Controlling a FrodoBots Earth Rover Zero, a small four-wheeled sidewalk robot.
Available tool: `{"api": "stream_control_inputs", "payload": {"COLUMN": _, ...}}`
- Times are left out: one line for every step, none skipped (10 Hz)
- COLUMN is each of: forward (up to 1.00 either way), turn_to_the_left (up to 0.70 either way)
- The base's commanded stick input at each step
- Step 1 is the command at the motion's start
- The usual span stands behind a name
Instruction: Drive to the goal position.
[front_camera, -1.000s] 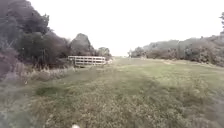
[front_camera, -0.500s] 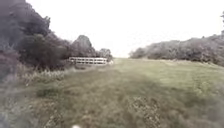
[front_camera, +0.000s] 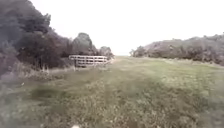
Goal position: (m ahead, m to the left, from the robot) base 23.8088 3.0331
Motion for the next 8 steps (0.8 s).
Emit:
{"api": "stream_control_inputs", "payload": {"forward": 0.70, "turn_to_the_left": 0.00}}
{"api": "stream_control_inputs", "payload": {"forward": 0.70, "turn_to_the_left": 0.00}}
{"api": "stream_control_inputs", "payload": {"forward": 0.70, "turn_to_the_left": 0.00}}
{"api": "stream_control_inputs", "payload": {"forward": 0.70, "turn_to_the_left": 0.00}}
{"api": "stream_control_inputs", "payload": {"forward": 0.70, "turn_to_the_left": 0.00}}
{"api": "stream_control_inputs", "payload": {"forward": 0.70, "turn_to_the_left": 0.00}}
{"api": "stream_control_inputs", "payload": {"forward": 0.70, "turn_to_the_left": 0.00}}
{"api": "stream_control_inputs", "payload": {"forward": 0.70, "turn_to_the_left": 0.00}}
